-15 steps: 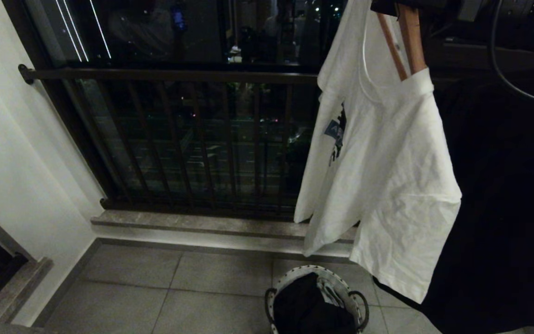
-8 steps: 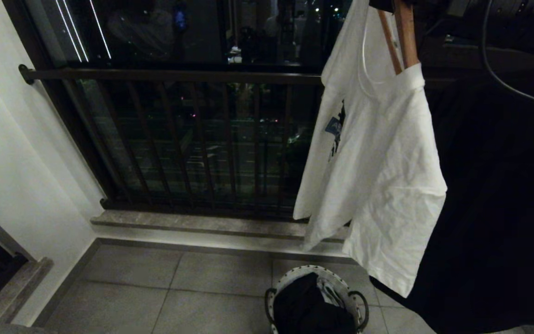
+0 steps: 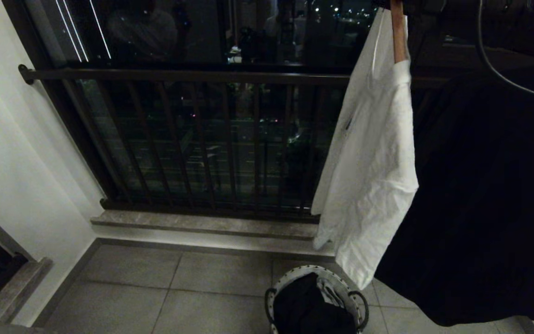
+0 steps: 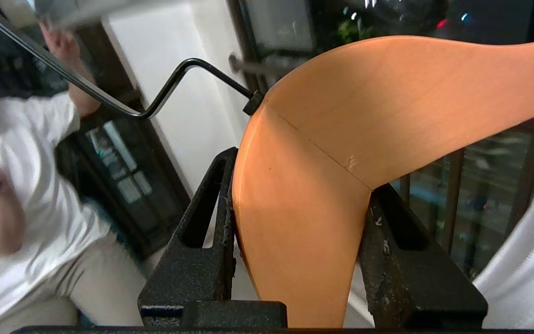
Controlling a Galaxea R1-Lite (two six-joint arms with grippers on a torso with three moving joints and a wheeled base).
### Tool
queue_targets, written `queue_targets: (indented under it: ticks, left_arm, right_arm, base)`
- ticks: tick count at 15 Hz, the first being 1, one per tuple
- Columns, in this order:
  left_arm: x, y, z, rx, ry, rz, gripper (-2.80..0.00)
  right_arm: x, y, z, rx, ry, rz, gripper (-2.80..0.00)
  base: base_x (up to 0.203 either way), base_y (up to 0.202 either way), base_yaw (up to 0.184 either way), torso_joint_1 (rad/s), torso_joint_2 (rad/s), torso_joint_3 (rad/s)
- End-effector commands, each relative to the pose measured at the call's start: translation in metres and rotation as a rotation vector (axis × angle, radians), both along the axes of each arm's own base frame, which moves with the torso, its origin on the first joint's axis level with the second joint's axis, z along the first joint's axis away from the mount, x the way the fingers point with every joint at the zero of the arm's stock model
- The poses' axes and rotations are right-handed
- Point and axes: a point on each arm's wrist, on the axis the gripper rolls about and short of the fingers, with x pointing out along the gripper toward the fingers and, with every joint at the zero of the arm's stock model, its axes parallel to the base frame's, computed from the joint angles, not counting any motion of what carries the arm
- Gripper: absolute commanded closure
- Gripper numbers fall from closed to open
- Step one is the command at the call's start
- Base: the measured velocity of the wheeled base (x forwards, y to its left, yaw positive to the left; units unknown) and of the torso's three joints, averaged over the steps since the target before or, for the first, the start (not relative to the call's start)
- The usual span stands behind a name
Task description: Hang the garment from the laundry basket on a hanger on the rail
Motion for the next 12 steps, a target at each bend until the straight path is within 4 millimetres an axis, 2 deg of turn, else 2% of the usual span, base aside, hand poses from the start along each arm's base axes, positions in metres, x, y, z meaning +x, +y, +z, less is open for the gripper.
queue_targets:
  ticks: [1,4,7,9,12]
  left_arm:
    - [0.0,0.0,0.0,0.0,0.001,0.0,0.0]
    - [0.0,0.0,0.0,0.0,0.001,0.0,0.0]
    - [0.0,0.0,0.0,0.0,0.001,0.0,0.0]
    - [0.0,0.0,0.0,0.0,0.001,0.0,0.0]
    - [0.0,0.0,0.0,-0.002,0.001,0.0,0.0]
  right_arm:
    - [-0.006,0.0,-0.004,-0.015,0.012,0.038,0.0]
    - [-0.022,-0.014,-0.016,-0.066,0.039,0.16,0.0]
    - [-0.029,-0.017,-0.019,-0.065,0.024,0.19,0.0]
    - [-0.026,-0.021,-0.027,-0.058,0.051,0.278,0.0]
    - [-0.001,-0.017,-0.038,0.049,0.103,0.393,0.0]
  base:
    - [0.0,0.0,0.0,0.0,0.0,0.0]
    - [0.0,0.0,0.0,0.0,0.0,0.0]
    - [0.0,0.0,0.0,0.0,0.0,0.0]
    - [0.0,0.0,0.0,0.0,0.0,0.0]
    - [0.0,0.0,0.0,0.0,0.0,0.0]
